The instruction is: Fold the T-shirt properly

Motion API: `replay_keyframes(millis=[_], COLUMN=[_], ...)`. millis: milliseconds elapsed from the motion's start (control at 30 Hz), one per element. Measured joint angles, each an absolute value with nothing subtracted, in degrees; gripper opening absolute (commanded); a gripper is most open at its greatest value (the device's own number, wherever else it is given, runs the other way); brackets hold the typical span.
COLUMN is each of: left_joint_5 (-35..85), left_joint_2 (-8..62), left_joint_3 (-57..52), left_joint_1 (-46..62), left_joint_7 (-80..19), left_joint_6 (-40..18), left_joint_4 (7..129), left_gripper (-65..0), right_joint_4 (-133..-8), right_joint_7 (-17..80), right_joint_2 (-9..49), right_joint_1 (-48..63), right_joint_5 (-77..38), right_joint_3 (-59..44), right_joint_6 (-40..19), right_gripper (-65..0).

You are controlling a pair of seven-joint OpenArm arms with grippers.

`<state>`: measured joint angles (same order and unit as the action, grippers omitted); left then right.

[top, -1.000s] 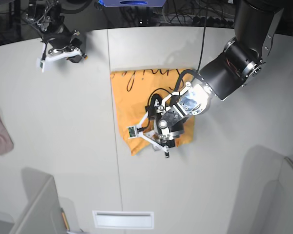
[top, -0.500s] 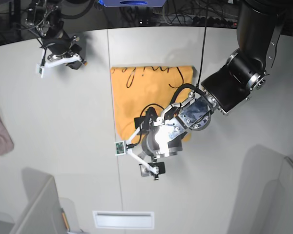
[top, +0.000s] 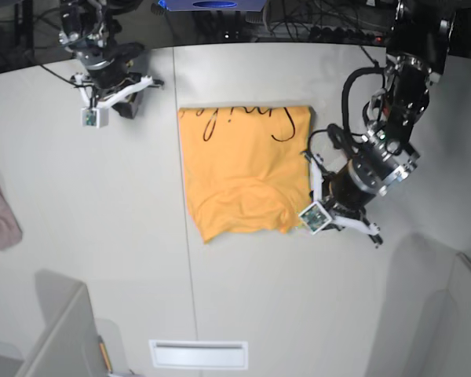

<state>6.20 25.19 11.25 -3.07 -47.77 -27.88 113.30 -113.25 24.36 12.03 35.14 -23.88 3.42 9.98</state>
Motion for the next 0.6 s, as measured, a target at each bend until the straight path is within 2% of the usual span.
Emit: replay_keyframes(millis=[100, 233, 333, 467, 600], left_joint_5=[5.1, 5.7, 5.4, 5.3, 5.4], left_joint_2=[27.8, 29.6, 29.9, 29.7, 29.7], left_joint_3=[5.8, -0.2, -4.0, -5.1, -5.3], left_joint_1=[7.8, 21.2, 30.6, 38.8, 44.4], left_joint_7=[-37.1, -14.7, -1.0, 13.1, 19.4], left_joint_6=[-27.4, -27.9, -27.7, -27.8, -27.0], left_joint_4=[111.4, 111.1, 110.5, 106.7, 101.7], left_gripper=[-65.0, -65.0, -65.0, -65.0, -65.0], right_joint_4=[-113.3, -113.3, -113.3, -113.3, -113.2], right_joint_7=[18.5, 9.9, 3.1, -7.7, -16.1], right_joint_2=[12.4, 12.7, 13.0, 12.5, 12.5], right_joint_1=[38.1, 43.2, 46.8, 53.0, 59.8], right_joint_5=[-20.6, -18.6, -10.8, 4.2, 9.1], right_joint_3=[6.1, 6.8, 8.1, 12.2, 13.1], right_joint_6=[9.7, 9.5, 10.0, 9.3, 9.1], right_gripper=[-65.0, -65.0, -65.0, -65.0, -65.0])
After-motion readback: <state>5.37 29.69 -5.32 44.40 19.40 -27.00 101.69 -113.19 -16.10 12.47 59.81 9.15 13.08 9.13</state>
